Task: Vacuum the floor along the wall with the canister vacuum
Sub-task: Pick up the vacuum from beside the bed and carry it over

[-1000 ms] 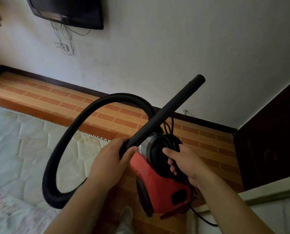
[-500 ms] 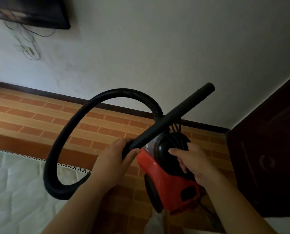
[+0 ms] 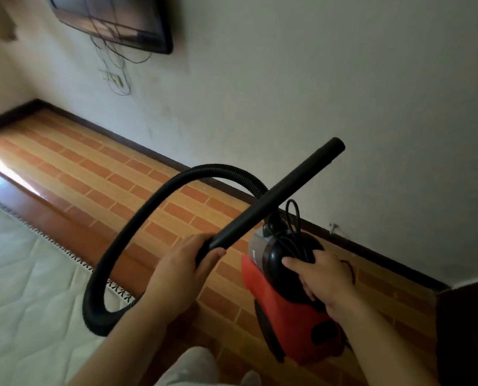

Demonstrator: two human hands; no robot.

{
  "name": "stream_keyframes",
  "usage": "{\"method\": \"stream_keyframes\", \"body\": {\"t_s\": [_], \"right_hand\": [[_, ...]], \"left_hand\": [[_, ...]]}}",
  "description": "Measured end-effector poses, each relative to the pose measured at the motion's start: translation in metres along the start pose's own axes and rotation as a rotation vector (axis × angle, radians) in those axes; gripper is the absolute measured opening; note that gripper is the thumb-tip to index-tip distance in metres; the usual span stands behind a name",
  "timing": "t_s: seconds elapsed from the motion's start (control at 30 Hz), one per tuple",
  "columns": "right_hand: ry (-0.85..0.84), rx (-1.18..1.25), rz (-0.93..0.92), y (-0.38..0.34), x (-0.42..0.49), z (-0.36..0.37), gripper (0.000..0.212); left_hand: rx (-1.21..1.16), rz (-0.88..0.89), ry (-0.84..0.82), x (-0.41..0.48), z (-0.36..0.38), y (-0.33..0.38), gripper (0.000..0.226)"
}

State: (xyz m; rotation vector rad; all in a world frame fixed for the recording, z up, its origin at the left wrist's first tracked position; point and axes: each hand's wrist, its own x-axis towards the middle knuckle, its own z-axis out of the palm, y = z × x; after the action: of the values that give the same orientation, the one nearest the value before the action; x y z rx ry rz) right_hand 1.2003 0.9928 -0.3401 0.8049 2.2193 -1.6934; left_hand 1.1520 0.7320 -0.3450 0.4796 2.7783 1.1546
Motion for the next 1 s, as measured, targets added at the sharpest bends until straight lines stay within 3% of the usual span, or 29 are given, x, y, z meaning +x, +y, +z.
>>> {"method": "stream_keyframes", "body": {"t_s": [0.2, 0.37, 0.47, 0.73, 1.0], "right_hand": [[-0.144, -0.127, 0.0, -0.047, 0.092, 0.018, 0.02], [-0.192, -0.206, 0.021, -0.092, 0.158, 0.054, 0.018], [-0.186, -0.252, -0.009, -0.127, 0.192, 0.074, 0.02], [-0.266, -0.298, -0.074, -0.212, 0.267, 0.125, 0.018], [-0.442, -0.379, -0.082, -0.265, 0.375, 0.185, 0.017]], "left_hand": [[-0.028, -0.131, 0.08, 0.051, -0.006, -0.044, 0.048], [-0.043, -0.214, 0.124, 0.108, -0.027, -0.084, 0.037], [-0.05, -0.233, 0.164, 0.142, -0.047, -0.102, 0.046], [0.003, -0.28, 0.225, 0.212, -0.09, -0.137, 0.042], [0.017, -0.384, 0.247, 0.288, -0.102, -0.186, 0.047]]}}
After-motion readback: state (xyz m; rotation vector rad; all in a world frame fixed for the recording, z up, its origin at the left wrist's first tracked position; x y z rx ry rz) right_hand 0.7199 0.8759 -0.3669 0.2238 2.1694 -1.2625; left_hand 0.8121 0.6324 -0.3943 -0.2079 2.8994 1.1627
